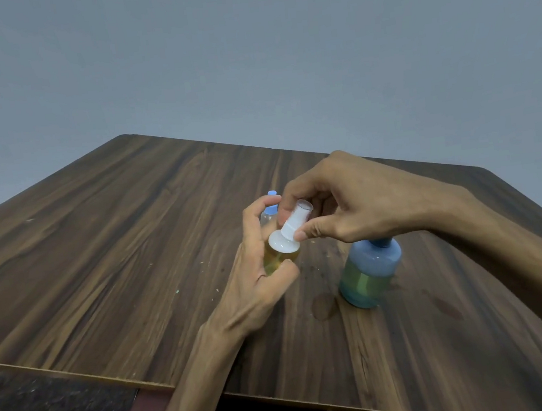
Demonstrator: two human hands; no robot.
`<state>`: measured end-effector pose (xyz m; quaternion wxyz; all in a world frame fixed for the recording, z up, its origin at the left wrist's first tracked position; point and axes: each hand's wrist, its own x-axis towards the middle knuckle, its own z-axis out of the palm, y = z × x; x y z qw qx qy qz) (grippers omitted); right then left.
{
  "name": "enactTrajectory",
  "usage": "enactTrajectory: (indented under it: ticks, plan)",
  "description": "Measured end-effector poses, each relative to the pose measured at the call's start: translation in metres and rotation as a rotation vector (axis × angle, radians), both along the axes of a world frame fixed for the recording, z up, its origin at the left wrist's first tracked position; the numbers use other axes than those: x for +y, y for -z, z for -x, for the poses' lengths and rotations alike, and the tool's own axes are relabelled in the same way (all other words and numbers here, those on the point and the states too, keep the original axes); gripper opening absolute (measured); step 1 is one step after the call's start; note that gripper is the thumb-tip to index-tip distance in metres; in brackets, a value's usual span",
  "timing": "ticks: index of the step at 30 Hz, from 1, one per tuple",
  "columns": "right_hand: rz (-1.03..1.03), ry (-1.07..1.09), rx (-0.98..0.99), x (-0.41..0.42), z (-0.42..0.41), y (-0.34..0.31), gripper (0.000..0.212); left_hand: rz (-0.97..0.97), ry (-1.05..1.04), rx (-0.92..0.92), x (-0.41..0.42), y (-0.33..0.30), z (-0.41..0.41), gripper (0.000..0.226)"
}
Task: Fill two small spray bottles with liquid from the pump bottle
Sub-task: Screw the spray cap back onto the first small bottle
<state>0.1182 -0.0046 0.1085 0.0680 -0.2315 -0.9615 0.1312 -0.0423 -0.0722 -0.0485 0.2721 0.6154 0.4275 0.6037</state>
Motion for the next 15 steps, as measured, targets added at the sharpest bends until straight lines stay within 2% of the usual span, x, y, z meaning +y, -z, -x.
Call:
enactTrajectory:
  ticks: [2, 4, 9, 15]
  plan:
    - [-0.019, -0.028, -0.013, -0.0006, 0.0003, -0.0023, 0.025, -0.011, 0.007, 0.002, -0.0005, 0.0000, -0.0001, 0.072]
    - [-0.035, -0.033, -0.014, -0.0012, 0.0015, -0.0033, 0.028, -0.015, 0.007, 0.004, -0.0008, -0.0005, 0.0002, 0.069]
    - [0.047, 0.050, -0.012, -0.0026, 0.0034, -0.0021, 0.005, 0.004, 0.010, 0.006, -0.0004, 0.0011, 0.0005, 0.070]
    - [0.013, 0.134, -0.068, -0.0074, 0.0092, -0.0018, 0.011, -0.005, 0.041, 0.025, -0.0004, 0.0014, -0.0012, 0.072]
